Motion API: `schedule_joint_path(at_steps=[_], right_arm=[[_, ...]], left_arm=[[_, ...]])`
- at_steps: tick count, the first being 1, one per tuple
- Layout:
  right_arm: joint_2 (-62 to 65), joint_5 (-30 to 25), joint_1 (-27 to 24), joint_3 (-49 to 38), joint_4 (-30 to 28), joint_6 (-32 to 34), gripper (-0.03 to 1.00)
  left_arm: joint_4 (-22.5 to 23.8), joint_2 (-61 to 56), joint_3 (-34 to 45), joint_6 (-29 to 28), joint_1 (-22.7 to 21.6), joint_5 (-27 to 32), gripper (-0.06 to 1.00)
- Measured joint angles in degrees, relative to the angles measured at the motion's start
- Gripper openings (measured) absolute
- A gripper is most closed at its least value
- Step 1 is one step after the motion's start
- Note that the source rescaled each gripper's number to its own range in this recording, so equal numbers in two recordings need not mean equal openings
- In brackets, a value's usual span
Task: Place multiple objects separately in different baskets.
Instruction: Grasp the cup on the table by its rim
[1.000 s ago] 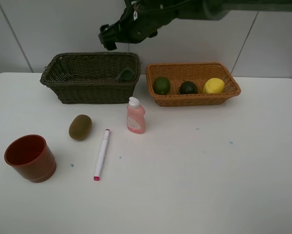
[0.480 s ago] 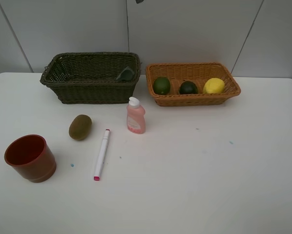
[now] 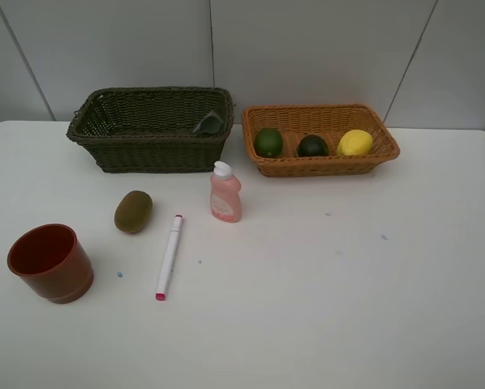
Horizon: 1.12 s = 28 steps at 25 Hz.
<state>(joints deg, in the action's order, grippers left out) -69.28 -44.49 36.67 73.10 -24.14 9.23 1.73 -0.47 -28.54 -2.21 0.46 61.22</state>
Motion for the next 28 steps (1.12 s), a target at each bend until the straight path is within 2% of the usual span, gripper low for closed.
schedule_joint_path(at_steps=[8, 15, 23, 28], right_arm=[[19.82, -5.6, 0.11, -15.2, 2.66, 0.0, 1.0], [36.82, -9.53, 0.11, -26.54, 7.42, -1.22, 1.0], [51.66, -16.61, 0.11, -35.3, 16.59, -7.91, 1.0], [58.45, -18.36, 0.11, -39.42, 19.17, -8.58, 1.0]], left_arm=[[0.0, 0.0, 0.0, 0.0, 0.0, 0.0, 1.0], [0.0, 0.0, 0.0, 0.0, 0.0, 0.0, 1.0], [0.0, 0.0, 0.0, 0.0, 0.0, 0.0, 1.0], [0.0, 0.0, 0.0, 0.0, 0.0, 0.0, 1.0]])
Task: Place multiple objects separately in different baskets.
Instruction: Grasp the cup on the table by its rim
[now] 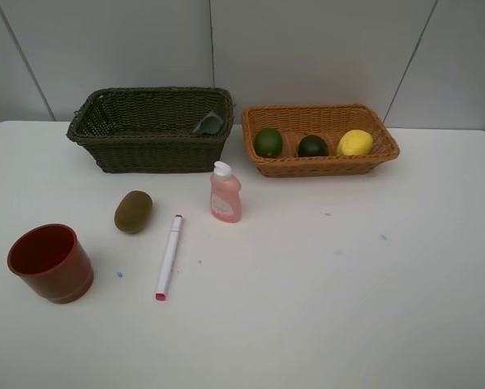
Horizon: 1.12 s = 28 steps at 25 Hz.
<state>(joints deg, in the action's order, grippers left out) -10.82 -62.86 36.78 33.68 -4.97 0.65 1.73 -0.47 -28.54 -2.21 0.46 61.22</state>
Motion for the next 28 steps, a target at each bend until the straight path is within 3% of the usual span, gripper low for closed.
schedule_joint_path(at_steps=[7, 23, 28], right_arm=[[5.71, 1.36, 0.0, -3.51, 0.6, 0.0, 1.0], [5.99, 1.39, -0.23, -3.51, -2.39, 4.56, 1.0], [5.99, 1.39, -6.68, -3.51, -3.18, 5.74, 1.0]], left_arm=[[0.0, 0.0, 0.0, 0.0, 0.0, 0.0, 1.0], [0.0, 0.0, 0.0, 0.0, 0.0, 0.0, 1.0], [0.0, 0.0, 0.0, 0.0, 0.0, 0.0, 1.0]])
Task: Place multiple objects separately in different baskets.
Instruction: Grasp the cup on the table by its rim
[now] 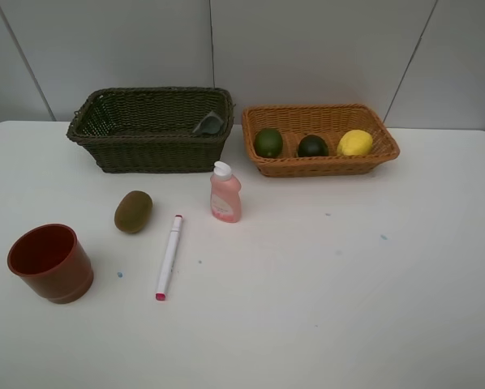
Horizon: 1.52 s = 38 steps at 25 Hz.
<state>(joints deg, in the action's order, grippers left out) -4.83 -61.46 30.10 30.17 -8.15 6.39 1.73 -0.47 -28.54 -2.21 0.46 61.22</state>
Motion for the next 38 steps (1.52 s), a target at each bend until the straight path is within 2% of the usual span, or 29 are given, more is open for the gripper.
schedule_joint_path(at_steps=[9, 13, 16, 38], right_arm=[[0.59, 0.0, -21.85, 0.0, 1.0, -2.07, 1.0], [4.81, 0.2, -29.41, -0.02, 2.52, -3.92, 1.0], [5.02, 0.2, -30.79, -0.02, 3.24, -4.46, 1.0], [5.02, 0.2, -30.79, -0.02, 3.34, -4.62, 1.0]], left_arm=[[0.0, 0.0, 0.0, 0.0, 0.0, 0.0, 1.0], [0.0, 0.0, 0.0, 0.0, 0.0, 0.0, 1.0], [0.0, 0.0, 0.0, 0.0, 0.0, 0.0, 1.0], [0.0, 0.0, 0.0, 0.0, 0.0, 0.0, 1.0]])
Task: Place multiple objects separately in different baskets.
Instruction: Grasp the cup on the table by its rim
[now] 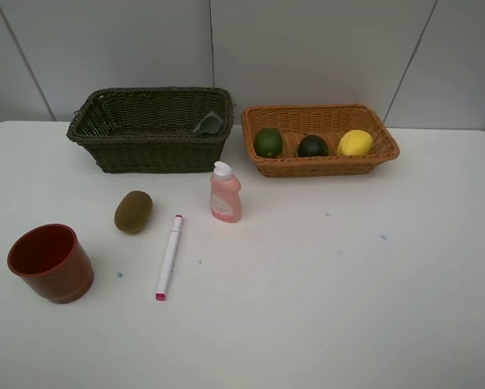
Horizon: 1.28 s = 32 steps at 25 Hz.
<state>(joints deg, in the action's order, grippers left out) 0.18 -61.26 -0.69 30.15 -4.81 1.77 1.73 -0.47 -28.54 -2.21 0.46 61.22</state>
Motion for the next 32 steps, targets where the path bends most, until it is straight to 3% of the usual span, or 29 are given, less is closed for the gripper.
schedule_joint_path(at_steps=[26, 32], right_arm=[[0.0, 0.0, 0.0, 0.0, 0.0, 0.0, 1.0], [0.0, 0.0, 0.0, 0.0, 0.0, 0.0, 0.99]], left_arm=[[0.05, 0.06, 0.0, -0.19, 0.0, 0.0, 1.0], [0.05, 11.22, -6.23, -0.39, 0.0, 1.36, 1.0]])
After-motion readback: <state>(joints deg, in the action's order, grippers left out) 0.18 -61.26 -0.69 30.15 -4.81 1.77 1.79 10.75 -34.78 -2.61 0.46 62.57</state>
